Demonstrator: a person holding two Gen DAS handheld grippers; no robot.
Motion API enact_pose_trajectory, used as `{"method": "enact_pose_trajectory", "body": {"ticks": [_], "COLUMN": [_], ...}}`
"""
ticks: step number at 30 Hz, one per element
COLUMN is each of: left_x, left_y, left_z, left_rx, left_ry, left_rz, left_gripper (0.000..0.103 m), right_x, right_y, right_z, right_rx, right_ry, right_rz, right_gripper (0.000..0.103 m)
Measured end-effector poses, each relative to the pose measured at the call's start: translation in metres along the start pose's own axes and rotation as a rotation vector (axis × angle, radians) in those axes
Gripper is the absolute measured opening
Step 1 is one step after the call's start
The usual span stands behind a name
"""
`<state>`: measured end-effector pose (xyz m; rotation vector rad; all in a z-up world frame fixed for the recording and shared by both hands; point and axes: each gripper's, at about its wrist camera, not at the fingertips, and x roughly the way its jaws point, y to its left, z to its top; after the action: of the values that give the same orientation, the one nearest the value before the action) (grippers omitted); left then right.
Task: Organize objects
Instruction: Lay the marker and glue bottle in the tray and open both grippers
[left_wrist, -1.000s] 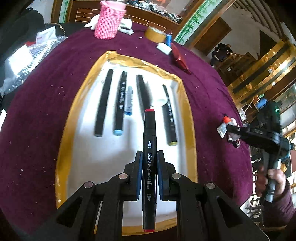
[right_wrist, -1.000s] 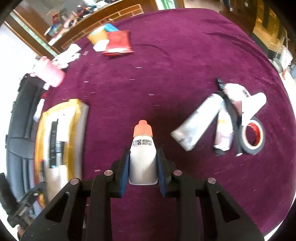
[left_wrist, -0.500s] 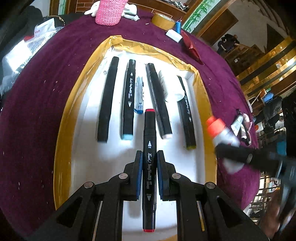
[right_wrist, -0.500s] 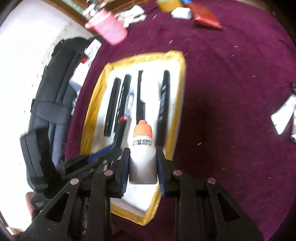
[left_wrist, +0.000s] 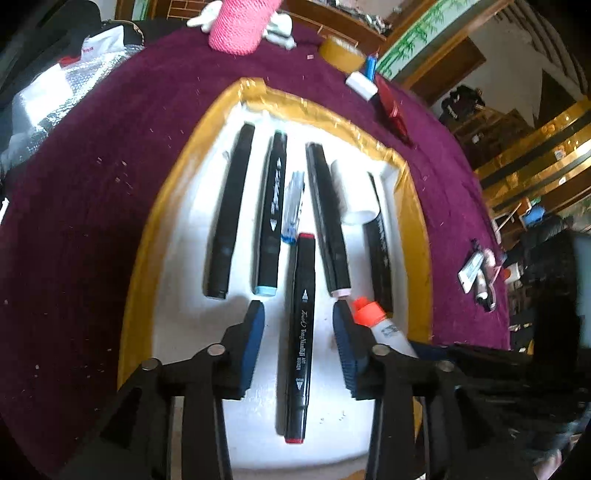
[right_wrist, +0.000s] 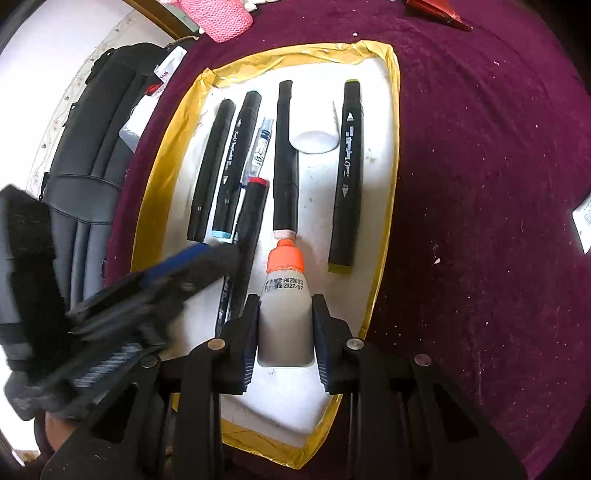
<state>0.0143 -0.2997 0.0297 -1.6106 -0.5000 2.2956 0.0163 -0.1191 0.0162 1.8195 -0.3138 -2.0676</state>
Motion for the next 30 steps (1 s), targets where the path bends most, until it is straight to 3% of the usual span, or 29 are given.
{"method": "enact_pose_trajectory", "body": {"ticks": [2, 8, 14, 17, 21, 30], "left_x": [-0.007, -0.026, -0.038, -0.047, -0.059, -0.058], "left_y": [0.001, 0.007, 0.002, -0.01, -0.04, -0.072], "left_z": [0.001, 0.0, -0.003, -0.004, -0.009, -0.01], "left_rx": [-0.009, -0.031, -0.021, 0.049, 0.207, 0.332], "left_ry": [-0.017, -0.042, -0.065, -0.103, -0.195, -0.226], "left_rz": [-0.007, 0.007, 0.085, 0.183, 0.345, 0.403], "left_gripper": [0.048, 0.051, 0.052, 0.052, 0.053, 0.053], "right_x": [-0.001, -0.002, -0.017, -0.027, -0.041, -0.063], "right_y": [0.0, 0.003, 0.004, 0.005, 0.003, 0.004], "right_z": [0.0, 0.001, 0.001, 0.001, -0.002, -0.001], "right_rx": [-0.001, -0.008, -0.022, -0.03, -0.037, -0.041], "right_ry": [0.002, 0.012, -0.033, -0.082, -0.139, -0.23], "right_rz": [-0.007, -0.032, -0.07, -0.106, -0.119, -0.163], "right_gripper": [0.025, 0.026, 0.028, 0.04, 0.042, 0.048]}}
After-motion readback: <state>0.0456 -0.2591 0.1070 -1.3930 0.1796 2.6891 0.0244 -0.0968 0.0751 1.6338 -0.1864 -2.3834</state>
